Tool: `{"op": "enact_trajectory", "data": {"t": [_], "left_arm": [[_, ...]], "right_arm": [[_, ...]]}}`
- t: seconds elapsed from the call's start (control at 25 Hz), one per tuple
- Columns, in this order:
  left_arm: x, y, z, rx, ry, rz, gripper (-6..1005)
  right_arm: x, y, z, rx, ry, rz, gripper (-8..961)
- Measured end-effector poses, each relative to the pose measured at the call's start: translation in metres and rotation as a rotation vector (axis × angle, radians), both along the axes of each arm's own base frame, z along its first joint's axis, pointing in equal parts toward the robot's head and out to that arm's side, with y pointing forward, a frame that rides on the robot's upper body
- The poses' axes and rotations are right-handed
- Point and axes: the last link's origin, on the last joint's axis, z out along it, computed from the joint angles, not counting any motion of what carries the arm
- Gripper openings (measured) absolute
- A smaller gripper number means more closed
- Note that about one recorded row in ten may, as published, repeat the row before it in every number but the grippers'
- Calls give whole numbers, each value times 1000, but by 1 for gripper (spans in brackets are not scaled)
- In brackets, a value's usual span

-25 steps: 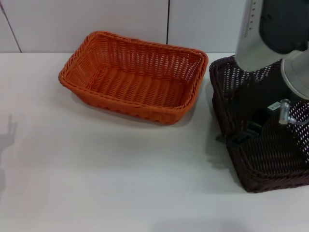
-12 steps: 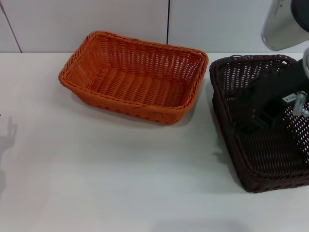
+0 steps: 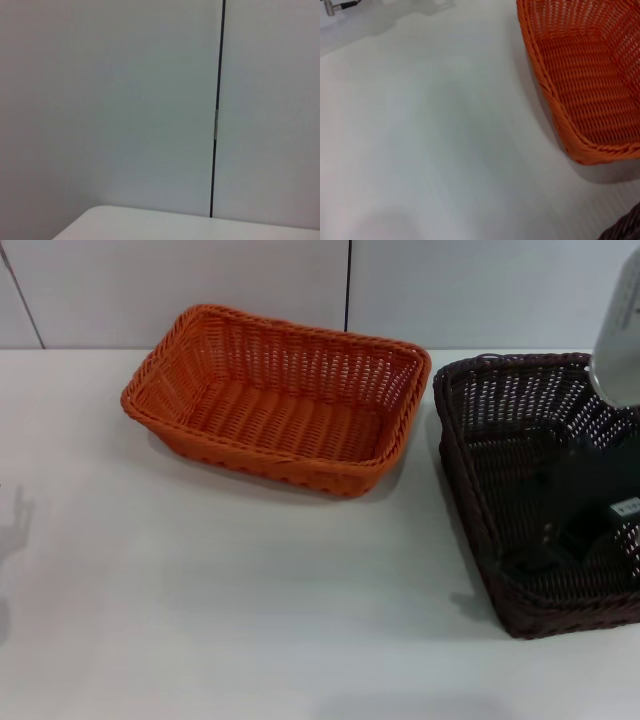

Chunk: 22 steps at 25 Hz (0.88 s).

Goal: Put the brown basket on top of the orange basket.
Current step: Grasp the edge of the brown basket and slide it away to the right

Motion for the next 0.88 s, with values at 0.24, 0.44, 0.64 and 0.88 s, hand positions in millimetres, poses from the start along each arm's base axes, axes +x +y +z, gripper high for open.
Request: {"op": "enact_trajectory", "data": {"t": [0.24,0.44,0.64,0.88], "left_arm": [[-1,-3,-3,-12,0,1,770],[-3,-6,-3,-13,-2,7,770],[-4,-8,-4,-16,-4,13,770],[-5,-8,-4,-18,-5,17,770]], "right_arm": [[5,-7,3,23,1,-26,710],[9,-11,3,11,-26,-10,706],[20,-15,-5,-19,-88,-12,702],[28,-19,-10,-27,-126,-29,696]]}}
